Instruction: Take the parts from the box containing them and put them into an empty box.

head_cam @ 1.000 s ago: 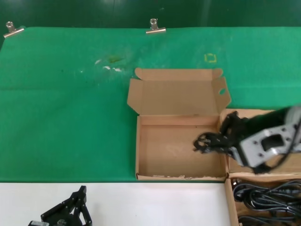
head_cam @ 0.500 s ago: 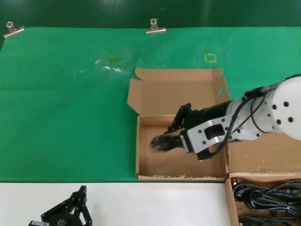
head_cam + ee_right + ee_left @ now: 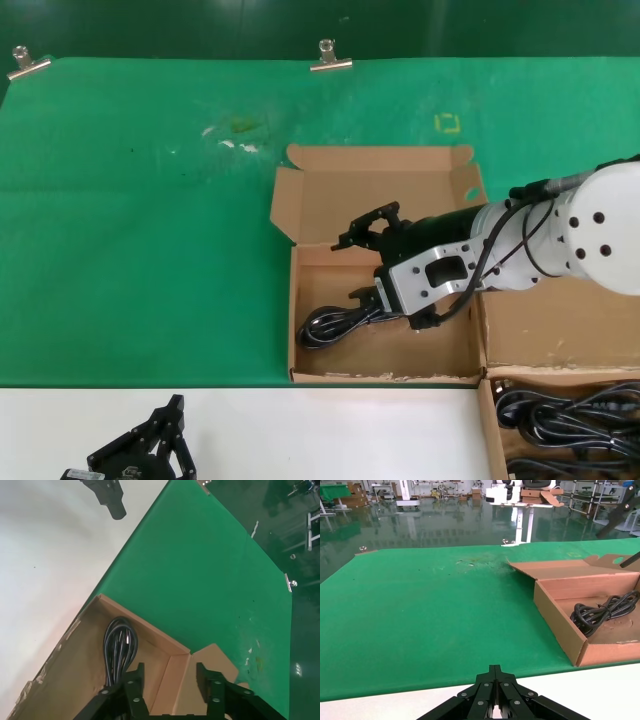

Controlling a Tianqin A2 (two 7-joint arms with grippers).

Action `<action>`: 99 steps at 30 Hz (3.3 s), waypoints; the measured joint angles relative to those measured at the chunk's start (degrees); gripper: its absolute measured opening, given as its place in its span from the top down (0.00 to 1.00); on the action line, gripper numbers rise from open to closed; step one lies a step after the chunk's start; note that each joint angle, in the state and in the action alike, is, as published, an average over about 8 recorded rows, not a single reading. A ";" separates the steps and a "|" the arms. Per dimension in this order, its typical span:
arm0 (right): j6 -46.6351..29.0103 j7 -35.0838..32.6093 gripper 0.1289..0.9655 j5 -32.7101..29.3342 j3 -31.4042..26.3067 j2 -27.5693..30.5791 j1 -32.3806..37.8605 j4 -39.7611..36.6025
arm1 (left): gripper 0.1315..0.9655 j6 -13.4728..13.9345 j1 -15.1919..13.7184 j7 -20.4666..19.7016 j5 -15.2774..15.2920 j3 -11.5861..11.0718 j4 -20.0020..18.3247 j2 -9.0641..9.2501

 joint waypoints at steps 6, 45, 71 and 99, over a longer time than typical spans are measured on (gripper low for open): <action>1.45 0.22 0.69 1.18 0.97 0.10 -1.73 0.72 | 0.96 -0.02 0.02 0.00 -0.03 -0.02 0.00 0.00; 30.38 6.14 0.01 24.49 20.06 1.52 -37.58 14.38 | 0.28 -0.60 0.55 0.06 -0.67 -0.46 -0.07 -0.03; 50.55 10.25 0.00 40.75 33.37 2.51 -62.63 23.91 | 0.00 -1.01 0.91 0.10 -1.12 -0.76 -0.11 -0.05; 56.26 11.43 0.00 45.35 37.15 2.79 -69.68 26.61 | 0.00 -1.12 1.02 0.11 -1.25 -0.85 -0.13 -0.06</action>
